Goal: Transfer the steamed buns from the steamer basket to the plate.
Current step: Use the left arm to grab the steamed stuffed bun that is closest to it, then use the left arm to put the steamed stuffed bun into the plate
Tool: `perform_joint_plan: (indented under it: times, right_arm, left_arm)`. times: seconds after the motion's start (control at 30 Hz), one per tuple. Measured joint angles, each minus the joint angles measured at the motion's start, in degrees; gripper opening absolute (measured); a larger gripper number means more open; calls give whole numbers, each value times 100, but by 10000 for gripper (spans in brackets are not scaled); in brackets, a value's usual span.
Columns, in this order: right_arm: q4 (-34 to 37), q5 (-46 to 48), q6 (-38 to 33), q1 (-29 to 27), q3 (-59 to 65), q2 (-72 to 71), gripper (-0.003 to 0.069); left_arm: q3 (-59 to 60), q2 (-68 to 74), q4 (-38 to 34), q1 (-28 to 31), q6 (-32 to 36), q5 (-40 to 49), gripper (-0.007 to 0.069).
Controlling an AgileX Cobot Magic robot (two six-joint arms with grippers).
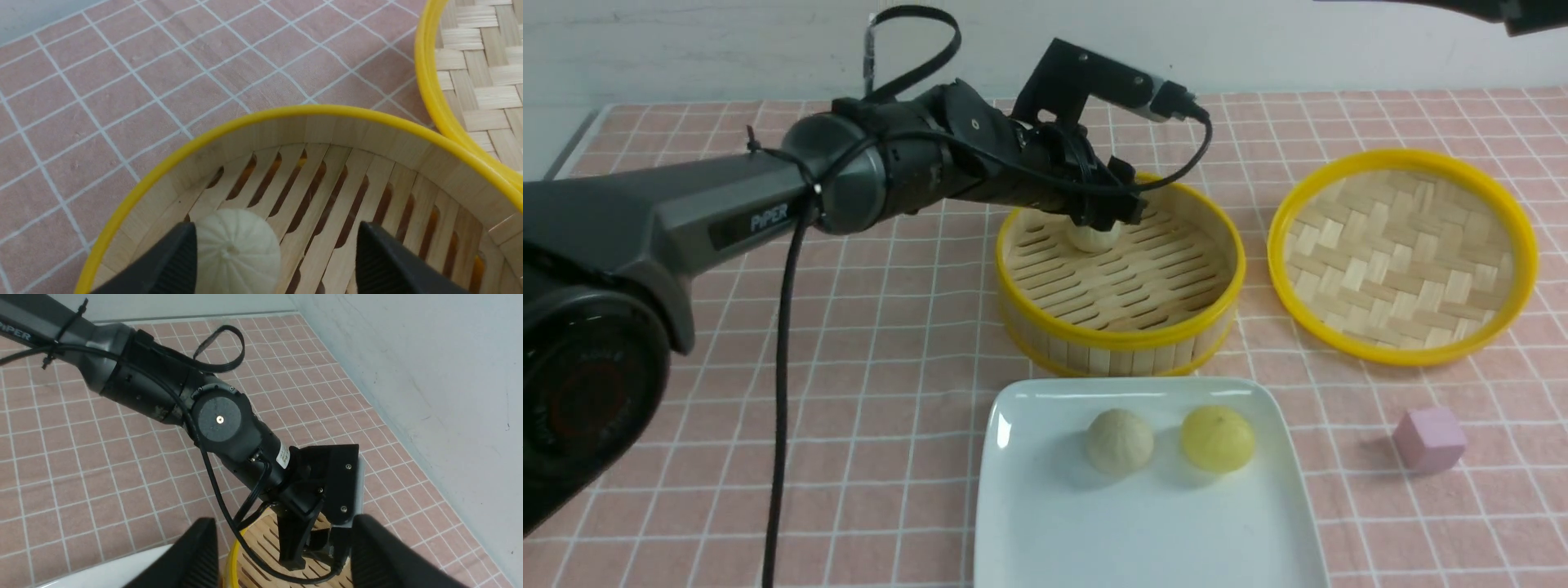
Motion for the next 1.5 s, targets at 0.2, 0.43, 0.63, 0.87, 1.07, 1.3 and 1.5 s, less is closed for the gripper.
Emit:
perform_joint_plan:
  times: [0.2,0.43,0.63,0.87,1.07,1.3,1.5]
  right_arm:
    - [170,0,0,0,0,0,440]
    - [176,0,0,0,0,0,440]
    - [197,0,0,0,0,0,440]
    - [246,0,0,0,0,0,440]
    - [272,0,0,0,0,0,440]
    - [291,0,0,0,0,0,440]
    - [291,0,0,0,0,0,440]
  left_arm:
    - [0,316,0,0,114,-197,556]
    - [0,421,-25,0,232,-365,557]
    - [0,538,-52,0,259,-450,557]
    - [0,678,-66,0,259,-584,497]
    - [0,678,-78,0,259,-628,289]
    - [-4,601,-83,0,259,-375,31]
    - [1,-10,-18,63,259,742,31]
